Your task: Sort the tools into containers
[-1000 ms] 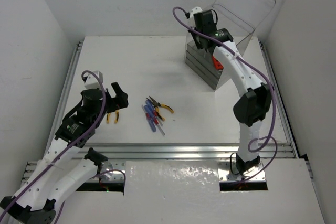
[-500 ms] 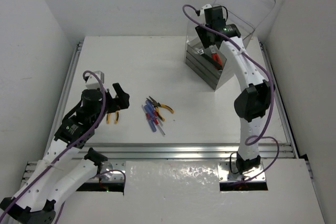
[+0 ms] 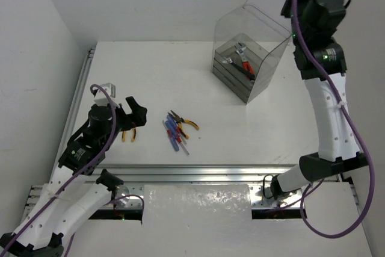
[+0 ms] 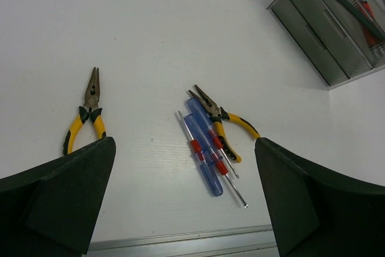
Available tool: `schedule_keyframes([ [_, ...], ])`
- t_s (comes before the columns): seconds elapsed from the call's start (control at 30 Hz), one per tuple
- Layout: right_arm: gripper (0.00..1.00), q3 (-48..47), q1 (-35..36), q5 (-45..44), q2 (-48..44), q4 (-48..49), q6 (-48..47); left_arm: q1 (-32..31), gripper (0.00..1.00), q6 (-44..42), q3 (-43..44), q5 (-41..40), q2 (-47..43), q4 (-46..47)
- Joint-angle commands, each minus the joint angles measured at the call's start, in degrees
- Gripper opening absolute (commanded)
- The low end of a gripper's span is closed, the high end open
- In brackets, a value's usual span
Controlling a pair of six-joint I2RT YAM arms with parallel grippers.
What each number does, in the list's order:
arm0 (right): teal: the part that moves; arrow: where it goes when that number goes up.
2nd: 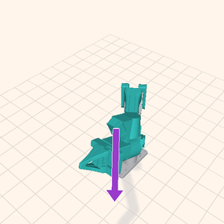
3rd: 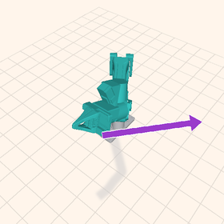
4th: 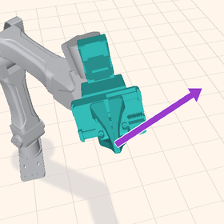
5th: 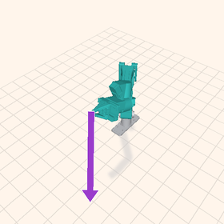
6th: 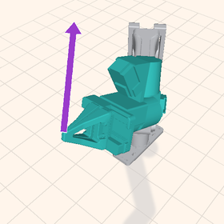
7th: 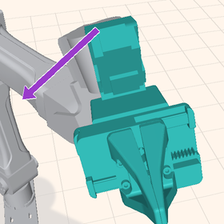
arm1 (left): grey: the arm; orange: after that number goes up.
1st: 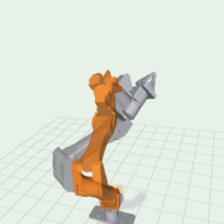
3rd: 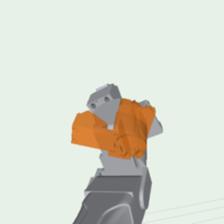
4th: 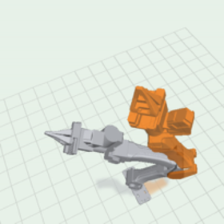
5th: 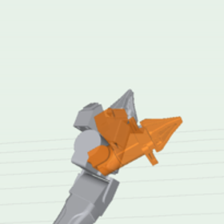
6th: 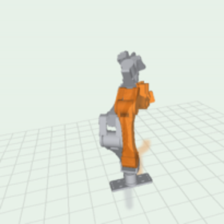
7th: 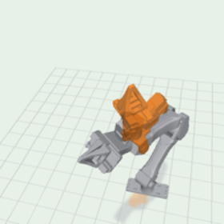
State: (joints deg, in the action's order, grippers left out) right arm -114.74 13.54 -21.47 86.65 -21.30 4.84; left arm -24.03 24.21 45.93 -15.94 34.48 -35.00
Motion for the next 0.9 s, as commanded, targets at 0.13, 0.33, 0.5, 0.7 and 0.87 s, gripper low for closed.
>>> schedule_keyframes([
  [0.13,0.0,-17.1,-6.7,-1.9,10.8,5.3,1.2,-1.4,1.0,-0.9,-0.6,1.4,-2.4,2.9],
  [0.33,0.04,-15.4,-17.0,1.1,13.5,8.0,3.8,-2.3,1.0,-0.9,-0.7,1.7,-3.0,3.1],
  [0.5,0.04,-19.0,-19.7,11.4,18.2,3.1,5.4,-2.3,1.0,-1.2,-0.8,2.2,-2.6,3.4],
  [0.7,0.03,-21.2,-23.2,23.8,22.6,2.5,9.1,-2.3,1.0,-1.3,-0.8,2.5,-2.1,3.4],
  [0.87,0.03,-16.0,-23.6,34.6,21.0,4.2,10.0,-2.3,1.0,-1.3,-0.8,2.7,-2.0,3.5],
])
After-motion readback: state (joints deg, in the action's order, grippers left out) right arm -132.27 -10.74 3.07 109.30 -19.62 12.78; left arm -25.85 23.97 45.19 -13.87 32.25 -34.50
